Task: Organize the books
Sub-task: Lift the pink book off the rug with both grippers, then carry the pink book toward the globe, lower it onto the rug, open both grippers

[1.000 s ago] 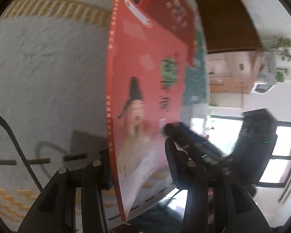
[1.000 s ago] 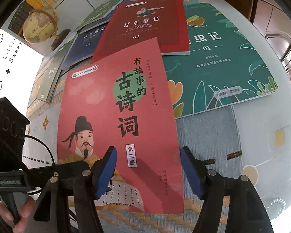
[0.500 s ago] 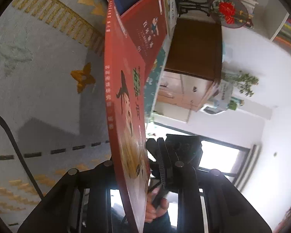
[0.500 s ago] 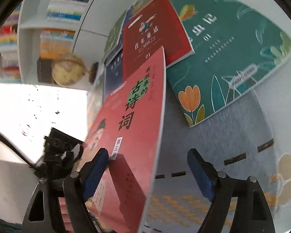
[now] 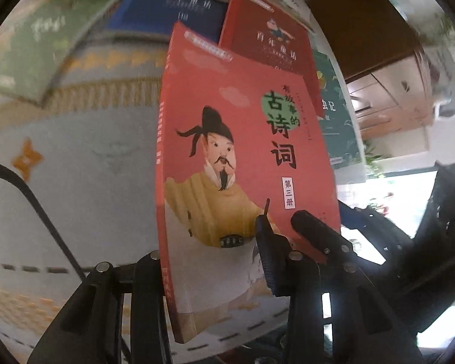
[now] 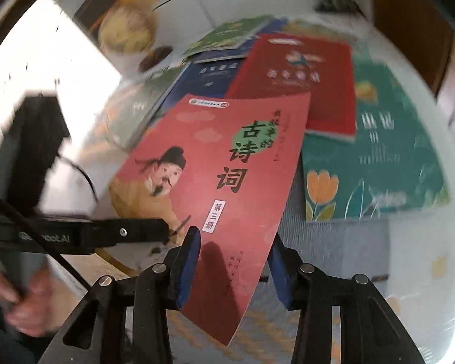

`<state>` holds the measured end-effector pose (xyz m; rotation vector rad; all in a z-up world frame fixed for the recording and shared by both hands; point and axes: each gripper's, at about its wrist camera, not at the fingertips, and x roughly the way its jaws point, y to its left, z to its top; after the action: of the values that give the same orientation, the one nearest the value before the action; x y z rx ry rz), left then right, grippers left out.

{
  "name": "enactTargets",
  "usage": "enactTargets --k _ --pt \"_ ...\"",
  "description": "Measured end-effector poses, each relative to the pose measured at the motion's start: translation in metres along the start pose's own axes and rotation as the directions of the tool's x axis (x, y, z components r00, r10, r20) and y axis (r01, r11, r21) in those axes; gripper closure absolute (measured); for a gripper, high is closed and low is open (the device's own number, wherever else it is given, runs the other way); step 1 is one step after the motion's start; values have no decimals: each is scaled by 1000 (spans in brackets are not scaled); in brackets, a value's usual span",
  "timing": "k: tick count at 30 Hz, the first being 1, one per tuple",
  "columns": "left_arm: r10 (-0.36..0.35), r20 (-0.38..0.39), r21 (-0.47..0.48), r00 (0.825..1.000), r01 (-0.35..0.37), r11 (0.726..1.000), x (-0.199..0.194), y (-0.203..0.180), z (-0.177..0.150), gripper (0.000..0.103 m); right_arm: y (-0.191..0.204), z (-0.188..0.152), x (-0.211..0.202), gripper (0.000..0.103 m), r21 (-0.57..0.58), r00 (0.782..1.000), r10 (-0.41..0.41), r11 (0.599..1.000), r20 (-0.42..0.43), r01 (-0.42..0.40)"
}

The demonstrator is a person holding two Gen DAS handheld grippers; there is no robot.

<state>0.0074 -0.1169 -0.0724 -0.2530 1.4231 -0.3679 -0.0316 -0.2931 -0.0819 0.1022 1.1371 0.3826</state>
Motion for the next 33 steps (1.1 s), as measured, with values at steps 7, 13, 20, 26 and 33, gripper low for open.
enactTargets --k 7,13,20,26,33 --pt "48 117 85 992 -58 995 -24 -1 0 69 15 2 -18 61 -49 997 16 999 69 -13" --pt "-90 148 155 985 67 986 -47 4 6 69 45 18 -32 62 -32 989 39 999 141 -35" --pt "-207 156 117 966 190 975 -77 49 7 69 73 35 -25 62 41 982 74 996 176 -83" --pt "-234 235 111 944 213 971 -114 92 7 69 122 58 -19 62 -26 977 62 998 205 -57" --pt "-189 384 73 904 175 982 -175 159 19 69 200 106 -7 61 -161 960 123 983 253 -84"
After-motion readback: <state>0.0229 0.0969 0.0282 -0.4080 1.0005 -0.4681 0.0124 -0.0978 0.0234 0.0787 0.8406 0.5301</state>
